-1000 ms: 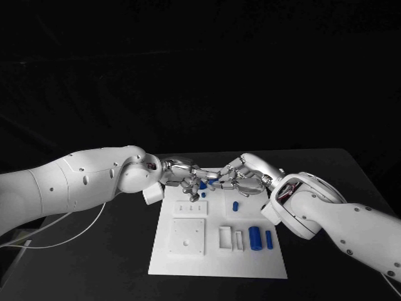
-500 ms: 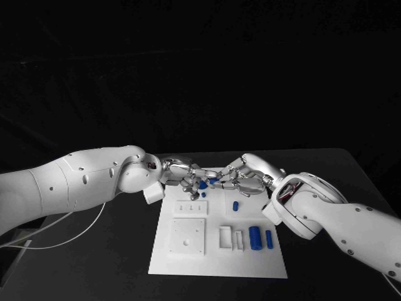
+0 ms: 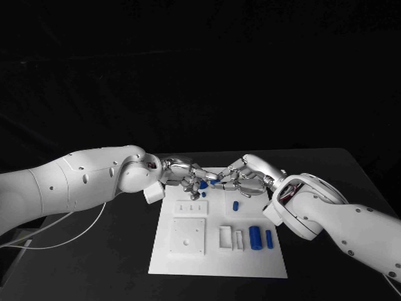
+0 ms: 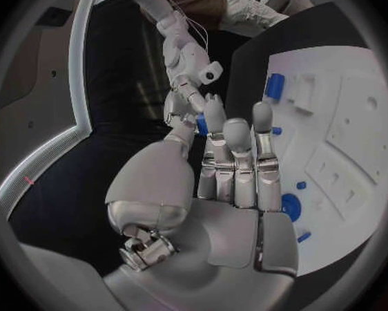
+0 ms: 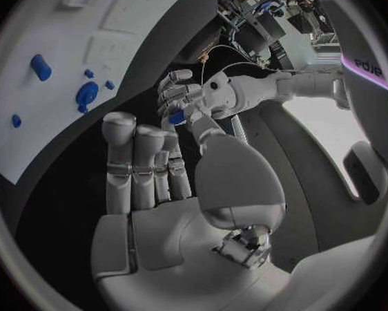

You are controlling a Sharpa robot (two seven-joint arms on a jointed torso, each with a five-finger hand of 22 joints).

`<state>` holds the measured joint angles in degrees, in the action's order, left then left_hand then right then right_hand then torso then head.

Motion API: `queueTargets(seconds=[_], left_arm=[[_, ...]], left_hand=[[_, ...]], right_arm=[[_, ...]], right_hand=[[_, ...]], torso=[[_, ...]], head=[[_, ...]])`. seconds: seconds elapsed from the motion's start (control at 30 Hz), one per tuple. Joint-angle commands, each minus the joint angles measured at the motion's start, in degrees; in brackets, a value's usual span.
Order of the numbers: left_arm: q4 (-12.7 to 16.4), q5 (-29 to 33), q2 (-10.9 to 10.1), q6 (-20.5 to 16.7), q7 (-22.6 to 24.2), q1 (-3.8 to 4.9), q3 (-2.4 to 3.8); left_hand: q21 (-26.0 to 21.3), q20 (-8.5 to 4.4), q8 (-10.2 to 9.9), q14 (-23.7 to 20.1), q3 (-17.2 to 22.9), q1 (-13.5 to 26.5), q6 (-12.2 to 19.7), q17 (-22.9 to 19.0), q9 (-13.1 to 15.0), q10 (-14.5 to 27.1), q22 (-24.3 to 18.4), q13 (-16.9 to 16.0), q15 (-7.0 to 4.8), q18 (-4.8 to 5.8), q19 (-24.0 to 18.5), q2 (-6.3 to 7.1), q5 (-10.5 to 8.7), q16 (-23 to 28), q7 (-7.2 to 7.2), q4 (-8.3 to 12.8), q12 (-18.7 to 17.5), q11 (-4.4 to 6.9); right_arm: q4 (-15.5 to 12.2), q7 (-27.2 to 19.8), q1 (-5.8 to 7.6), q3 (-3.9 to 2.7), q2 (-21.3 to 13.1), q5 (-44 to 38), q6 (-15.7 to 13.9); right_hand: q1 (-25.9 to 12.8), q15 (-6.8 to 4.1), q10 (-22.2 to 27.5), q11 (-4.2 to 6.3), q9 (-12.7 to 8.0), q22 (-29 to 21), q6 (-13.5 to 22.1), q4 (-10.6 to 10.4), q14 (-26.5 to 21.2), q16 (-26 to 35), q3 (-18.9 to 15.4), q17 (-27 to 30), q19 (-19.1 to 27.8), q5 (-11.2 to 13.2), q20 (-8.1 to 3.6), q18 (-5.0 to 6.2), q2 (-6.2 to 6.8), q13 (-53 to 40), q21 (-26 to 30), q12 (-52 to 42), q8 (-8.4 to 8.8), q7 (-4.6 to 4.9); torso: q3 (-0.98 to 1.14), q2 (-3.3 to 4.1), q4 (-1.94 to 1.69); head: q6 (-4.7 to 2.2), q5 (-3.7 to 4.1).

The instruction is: Assemble the parts on the task board

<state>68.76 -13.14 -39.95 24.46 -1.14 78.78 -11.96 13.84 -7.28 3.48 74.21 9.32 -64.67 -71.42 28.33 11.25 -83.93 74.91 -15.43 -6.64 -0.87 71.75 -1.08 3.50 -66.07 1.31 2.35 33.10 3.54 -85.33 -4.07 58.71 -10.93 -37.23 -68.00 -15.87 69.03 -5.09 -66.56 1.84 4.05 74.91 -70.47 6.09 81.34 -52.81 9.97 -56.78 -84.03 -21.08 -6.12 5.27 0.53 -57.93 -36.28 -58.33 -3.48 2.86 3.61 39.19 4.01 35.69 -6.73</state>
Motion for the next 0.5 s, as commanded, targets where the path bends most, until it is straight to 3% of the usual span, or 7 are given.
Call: queueTargets(seconds=[0.03,0.23,0.37,0.43,0.5], left_arm=[[0.1,1.0,0.1,1.1,0.3,0.00,0.06],[0.0,1.0,0.2,1.2,0.2,-0.10,0.06],[0.0,1.0,0.4,1.2,0.2,-0.16,0.06],[-0.1,1.1,0.5,1.2,0.2,-0.18,0.05],[-0.1,1.2,0.6,1.0,0.2,-0.21,0.04]], left_hand=[[-0.3,0.32,0.2,-0.1,0.1,0.4,0.4,-0.1,0.2,-2.4,1.1,-0.1,0.39,0.87,0.0,-0.21,0.28,-0.1,-0.09,0.4,-0.3,-0.28],[-0.3,0.32,0.2,-0.2,0.6,0.4,0.4,-0.2,0.5,-2.4,1.1,-0.2,0.38,0.87,0.0,-0.37,0.46,-0.2,-0.15,1.1,-0.4,-0.25],[-0.3,0.27,0.2,-0.1,1.8,-1.8,0.2,-0.2,0.7,-2.5,1.1,-0.2,0.32,0.87,0.0,-1.69,0.92,-0.3,-0.33,2.5,-0.4,-0.16],[-0.2,0.25,0.2,-0.1,2.3,-2.9,0.1,-0.2,1.0,-2.5,1.1,-0.2,0.32,0.87,0.0,-2.32,2.27,-0.3,-0.39,3.3,-0.3,-0.19],[-0.1,0.23,0.3,-0.1,3.0,-3.8,-0.1,-0.2,1.3,-2.6,1.2,-0.2,0.33,0.87,0.0,-2.84,4.98,-0.4,-0.35,4.1,-0.2,-0.24]], right_arm=[[0.0,-0.2,-0.12,0.01,0.0,-0.3,0.7],[0.0,-0.2,-0.20,0.01,0.0,-0.3,0.8],[0.0,-0.2,-0.23,0.01,0.1,-0.3,0.7],[0.0,-0.2,-0.24,0.01,0.1,-0.3,0.7],[0.0,-0.2,-0.24,0.01,0.1,-0.3,0.7]], right_hand=[[0.5,-0.27,-0.1,0.22,0.0,3.7,-0.9,0.0,0.0,0.2,-0.2,-0.1,-2.9,-0.3,-0.31,-0.19,-0.28,0.0,0.3,0.1,-0.17,-0.55],[0.5,-0.27,-0.1,0.22,0.0,3.7,-0.9,0.0,0.0,0.2,-0.2,-0.1,-2.9,-0.3,-0.31,-0.19,-0.28,0.0,0.3,0.1,-0.17,-0.55],[0.4,-0.28,-0.1,0.20,0.0,3.6,-0.9,0.0,0.0,0.3,-0.2,-0.1,-2.9,-0.3,-0.32,-0.18,-0.28,-0.1,0.6,0.3,-0.16,-0.53],[0.4,-0.28,-0.1,0.20,0.0,3.6,-0.9,0.0,0.0,0.3,-0.2,-0.1,-2.9,-0.3,-0.32,-0.18,-0.28,-0.1,0.6,0.3,-0.16,-0.53],[0.4,-0.27,0.1,0.18,0.0,3.6,-0.8,-0.1,0.0,0.4,-0.3,0.0,-2.9,-0.2,-0.31,-0.18,-0.24,0.0,0.7,0.4,-0.14,-0.50]], torso=[[-0.01,0.00,-0.03],[-0.01,0.04,-0.02],[-0.01,0.02,-0.01],[-0.02,0.01,-0.03],[-0.02,0.01,-0.05]], head=[[0.04,0.00],[0.11,0.05],[0.16,0.01],[0.22,0.00],[0.26,0.00]])
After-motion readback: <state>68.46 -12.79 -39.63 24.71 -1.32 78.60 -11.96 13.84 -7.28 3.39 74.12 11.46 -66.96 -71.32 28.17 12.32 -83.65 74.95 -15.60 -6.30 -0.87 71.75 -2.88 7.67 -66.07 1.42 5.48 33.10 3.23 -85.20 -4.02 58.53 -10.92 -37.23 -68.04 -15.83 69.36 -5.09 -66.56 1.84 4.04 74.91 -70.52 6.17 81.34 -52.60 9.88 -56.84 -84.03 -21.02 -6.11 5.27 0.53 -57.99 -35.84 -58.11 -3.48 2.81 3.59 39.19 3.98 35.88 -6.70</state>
